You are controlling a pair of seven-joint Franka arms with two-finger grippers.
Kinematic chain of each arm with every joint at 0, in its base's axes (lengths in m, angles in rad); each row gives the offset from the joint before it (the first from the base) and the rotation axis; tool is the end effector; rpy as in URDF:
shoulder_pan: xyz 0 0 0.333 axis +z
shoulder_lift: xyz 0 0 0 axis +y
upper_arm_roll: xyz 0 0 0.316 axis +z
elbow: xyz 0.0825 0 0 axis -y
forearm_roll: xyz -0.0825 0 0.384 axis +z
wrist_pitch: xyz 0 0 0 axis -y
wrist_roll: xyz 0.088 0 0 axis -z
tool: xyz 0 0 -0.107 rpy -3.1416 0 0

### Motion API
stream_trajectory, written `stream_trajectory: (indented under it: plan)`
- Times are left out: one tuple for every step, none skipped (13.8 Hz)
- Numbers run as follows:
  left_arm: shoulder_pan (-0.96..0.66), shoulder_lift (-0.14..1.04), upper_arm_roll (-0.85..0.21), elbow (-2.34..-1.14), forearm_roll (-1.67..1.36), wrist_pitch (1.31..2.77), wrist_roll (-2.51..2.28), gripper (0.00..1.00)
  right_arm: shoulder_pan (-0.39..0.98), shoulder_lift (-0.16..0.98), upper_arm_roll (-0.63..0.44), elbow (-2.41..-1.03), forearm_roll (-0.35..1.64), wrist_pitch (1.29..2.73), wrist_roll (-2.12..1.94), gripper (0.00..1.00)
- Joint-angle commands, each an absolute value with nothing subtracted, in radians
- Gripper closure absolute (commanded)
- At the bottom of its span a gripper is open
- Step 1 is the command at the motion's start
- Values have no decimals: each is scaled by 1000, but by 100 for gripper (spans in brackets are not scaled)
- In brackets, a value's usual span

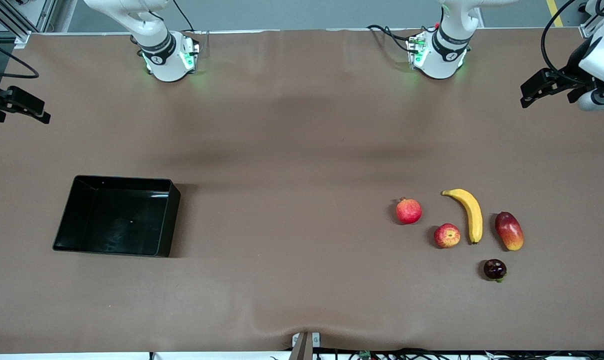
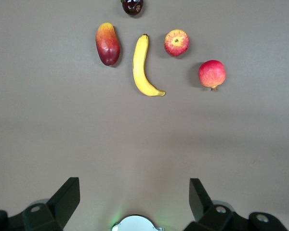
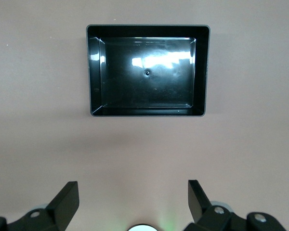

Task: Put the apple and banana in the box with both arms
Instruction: 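Reach the left gripper to the apple while the right gripper reaches the tray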

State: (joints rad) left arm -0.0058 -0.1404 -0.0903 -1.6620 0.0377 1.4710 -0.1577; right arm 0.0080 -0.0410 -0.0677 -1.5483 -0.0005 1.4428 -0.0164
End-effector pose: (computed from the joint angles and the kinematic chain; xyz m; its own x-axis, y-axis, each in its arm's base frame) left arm 0.4974 -0.0471 0.6472 0.9969 0.0667 -0.0425 0.0642 -0.9963 -0.0576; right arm 0.5274 -0.0324 0.6463 0.9970 -0.0430 -0.0645 -0.0433 -0.9991 -0.0033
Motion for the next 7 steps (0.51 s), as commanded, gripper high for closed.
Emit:
stream_trajectory:
  plan:
    - [-8,-126,-91,-1634,32,1448,-140,0,5,-64,-58,-1552,-12,1445,-8,0]
    - [-8,-117,-91,-1629,32,1448,-140,0,8,-63,-61,-1551,-12,1454,-6,0]
    - [-8,-107,-91,-1615,32,1448,-140,0,9,-58,-66,-1551,-11,1460,-5,0]
    - [-9,-91,-91,-1602,32,1448,-140,0,8,-55,-67,-1552,-11,1462,-6,0]
    - [-12,-77,-91,-1586,37,1448,-140,0,2,-54,-67,-1552,-11,1460,-6,0]
    - [-3,-63,-91,-1582,32,1444,-140,0,0,-52,-69,-1554,-11,1462,-6,0]
    - [-2,-46,-89,-1583,32,1445,-137,0,5,-52,-71,-1555,-12,1460,-6,0]
